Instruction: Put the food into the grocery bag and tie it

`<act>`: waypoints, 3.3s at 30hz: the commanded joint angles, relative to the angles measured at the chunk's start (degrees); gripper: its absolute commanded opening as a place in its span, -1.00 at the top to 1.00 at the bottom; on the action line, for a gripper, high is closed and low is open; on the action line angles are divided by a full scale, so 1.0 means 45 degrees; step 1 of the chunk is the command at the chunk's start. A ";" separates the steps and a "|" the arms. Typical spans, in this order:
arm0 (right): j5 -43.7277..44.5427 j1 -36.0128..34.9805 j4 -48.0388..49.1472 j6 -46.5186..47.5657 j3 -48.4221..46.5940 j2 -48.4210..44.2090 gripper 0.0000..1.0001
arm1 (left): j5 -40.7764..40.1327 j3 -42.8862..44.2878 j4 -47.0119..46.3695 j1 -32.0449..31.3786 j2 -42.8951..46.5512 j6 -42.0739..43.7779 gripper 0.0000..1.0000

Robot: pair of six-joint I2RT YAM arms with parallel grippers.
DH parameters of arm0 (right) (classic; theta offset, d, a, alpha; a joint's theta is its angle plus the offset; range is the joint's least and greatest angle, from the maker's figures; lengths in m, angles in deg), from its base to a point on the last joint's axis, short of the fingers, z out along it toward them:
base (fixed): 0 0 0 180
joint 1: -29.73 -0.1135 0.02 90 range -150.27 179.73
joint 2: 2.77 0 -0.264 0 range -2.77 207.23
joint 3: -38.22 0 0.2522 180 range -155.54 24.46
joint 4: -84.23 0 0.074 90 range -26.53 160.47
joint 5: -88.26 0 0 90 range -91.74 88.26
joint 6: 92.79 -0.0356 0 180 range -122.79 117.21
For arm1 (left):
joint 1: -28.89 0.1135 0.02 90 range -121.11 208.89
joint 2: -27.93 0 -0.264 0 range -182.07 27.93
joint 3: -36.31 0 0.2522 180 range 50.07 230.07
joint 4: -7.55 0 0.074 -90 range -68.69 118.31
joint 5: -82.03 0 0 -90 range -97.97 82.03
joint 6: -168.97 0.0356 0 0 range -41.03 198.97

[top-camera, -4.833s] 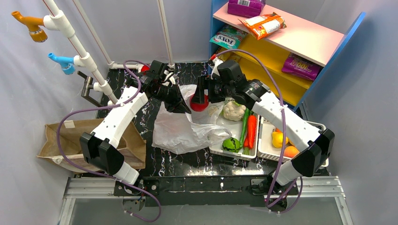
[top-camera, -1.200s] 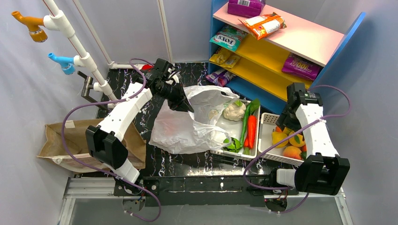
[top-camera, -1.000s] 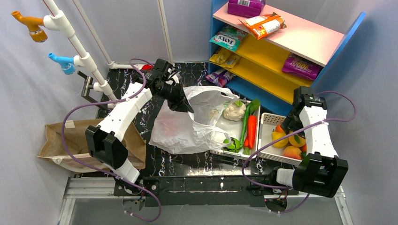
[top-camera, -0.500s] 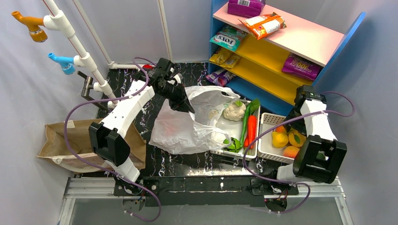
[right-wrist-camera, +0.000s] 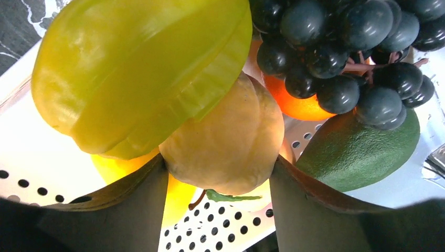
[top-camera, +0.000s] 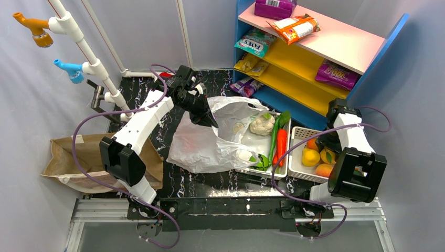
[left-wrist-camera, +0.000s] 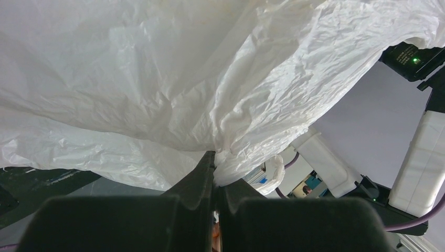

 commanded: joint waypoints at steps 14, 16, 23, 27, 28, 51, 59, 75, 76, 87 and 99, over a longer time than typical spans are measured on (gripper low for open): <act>-0.4477 0.0053 -0.1827 0.0519 -0.2533 -0.2209 0.10 | 0.0110 0.0287 0.0436 -0.0112 0.0096 0.0235 1.00; -0.5162 0.0040 -0.1923 0.0492 -0.2571 -0.2593 0.10 | 0.0097 0.0312 0.0423 -0.0112 0.0110 0.0260 1.00; -0.8703 -0.0271 -0.1275 -0.0077 -0.2811 -0.3856 0.10 | 0.0052 0.0178 0.0345 -0.0112 0.0224 0.0197 1.00; -1.0865 -0.1025 -0.0476 -0.0412 -0.3399 -0.4034 0.10 | -0.0006 0.0277 0.0390 -0.0112 0.0205 0.0208 1.00; -1.1203 -0.1252 -0.0335 -0.0534 -0.3603 -0.4003 0.10 | -0.0030 0.0291 0.0380 -0.0112 0.0224 0.0210 1.00; -1.1110 -1.0018 0.2410 -0.1497 -0.8440 0.0583 0.10 | -0.0529 -0.0341 0.0242 -0.0112 0.1056 -0.0050 1.00; -1.1165 -1.1233 0.2105 -0.1059 -0.8861 0.2077 0.00 | -0.0557 -0.0301 0.0309 -0.0112 0.1131 -0.0092 1.00; -1.2716 -1.2130 0.1114 -0.0858 -0.9868 0.2995 -0.58 | -0.0552 -0.0274 0.0307 -0.0112 0.0950 -0.0131 1.00; -1.2911 -1.2189 0.1043 -0.0853 -0.9886 0.2940 -0.60 | -0.0579 -0.0254 0.0319 -0.0112 0.0947 -0.0130 1.00; -1.2234 -1.2540 -0.0331 -0.0637 -0.9994 0.2628 -0.73 | -0.0662 -0.0084 0.0259 -0.0112 0.0736 -0.0115 1.00; -1.0578 -1.2364 -0.2854 0.0874 -1.3440 0.3604 -0.79 | -0.0660 -0.0358 0.0255 -0.0112 0.1013 -0.0091 1.00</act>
